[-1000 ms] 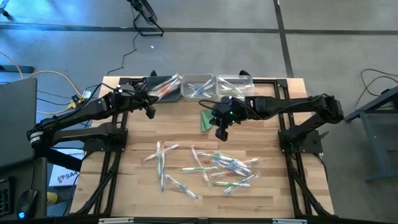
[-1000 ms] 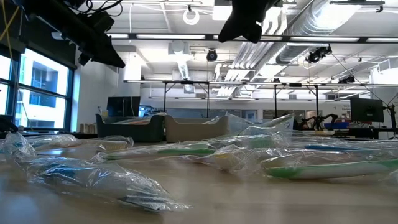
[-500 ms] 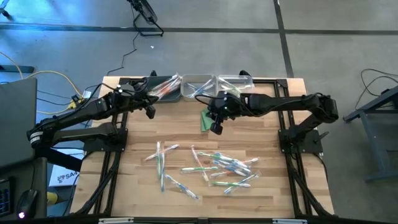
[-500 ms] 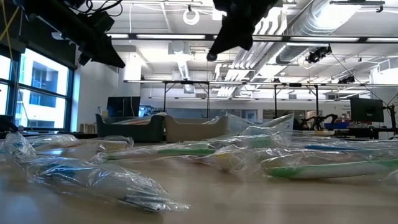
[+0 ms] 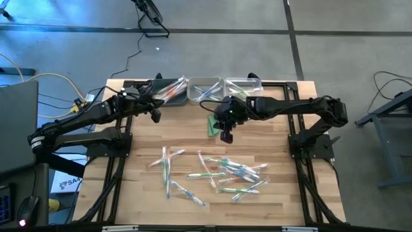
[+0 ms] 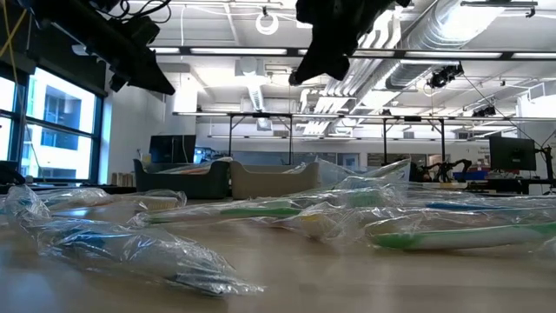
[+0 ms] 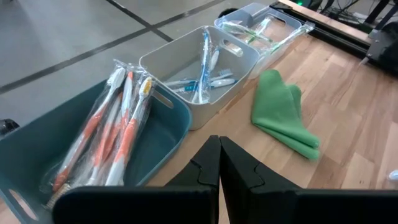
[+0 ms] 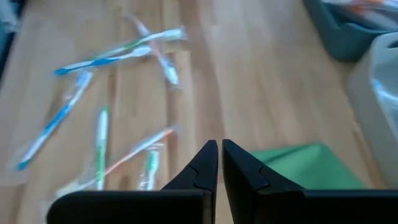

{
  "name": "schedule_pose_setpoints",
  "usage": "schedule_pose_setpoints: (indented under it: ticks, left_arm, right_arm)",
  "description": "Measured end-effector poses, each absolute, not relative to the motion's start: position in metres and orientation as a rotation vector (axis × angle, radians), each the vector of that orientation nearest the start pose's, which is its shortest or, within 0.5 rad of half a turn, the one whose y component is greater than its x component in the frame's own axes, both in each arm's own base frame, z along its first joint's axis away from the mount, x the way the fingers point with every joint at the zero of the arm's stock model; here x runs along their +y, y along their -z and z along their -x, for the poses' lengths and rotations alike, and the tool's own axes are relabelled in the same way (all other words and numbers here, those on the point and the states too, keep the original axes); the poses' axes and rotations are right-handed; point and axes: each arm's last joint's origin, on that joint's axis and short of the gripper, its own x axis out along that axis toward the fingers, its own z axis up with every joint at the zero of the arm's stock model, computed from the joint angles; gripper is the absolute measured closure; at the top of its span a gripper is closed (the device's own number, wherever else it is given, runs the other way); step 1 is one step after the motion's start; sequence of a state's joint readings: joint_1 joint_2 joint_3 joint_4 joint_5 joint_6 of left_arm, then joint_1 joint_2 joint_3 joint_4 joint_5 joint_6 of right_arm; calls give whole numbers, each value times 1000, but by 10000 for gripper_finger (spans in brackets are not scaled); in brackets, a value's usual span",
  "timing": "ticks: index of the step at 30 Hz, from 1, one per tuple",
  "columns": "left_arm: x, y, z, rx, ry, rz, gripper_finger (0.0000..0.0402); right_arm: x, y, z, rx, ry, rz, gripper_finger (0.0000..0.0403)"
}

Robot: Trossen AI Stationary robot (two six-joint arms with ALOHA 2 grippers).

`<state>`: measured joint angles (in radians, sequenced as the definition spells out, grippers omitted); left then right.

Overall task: Pick & Place Toothbrushes
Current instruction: Put the green toothbrush into the transparent bin

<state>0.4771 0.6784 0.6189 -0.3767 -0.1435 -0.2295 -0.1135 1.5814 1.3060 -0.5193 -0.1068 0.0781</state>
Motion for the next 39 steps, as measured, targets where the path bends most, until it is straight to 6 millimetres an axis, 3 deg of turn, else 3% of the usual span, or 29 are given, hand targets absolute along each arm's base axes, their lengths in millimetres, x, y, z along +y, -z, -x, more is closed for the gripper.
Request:
schedule_pose_setpoints:
  ticks: [5, 16, 30, 39]
  left_arm:
    - [72, -274, -132, 354, -645, 334, 401]
    - [72, -275, -132, 337, -641, 335, 401]
    - [71, -275, -133, 341, -610, 343, 401]
    - [71, -275, -133, 343, -608, 343, 401]
  right_arm:
    - [-34, -290, -341, 787, -19, -188, 388]
    - [-27, -289, -341, 801, 46, -295, 383]
    - [4, -289, -342, 797, 108, -208, 278]
    - [4, -286, -339, 842, 128, -235, 266]
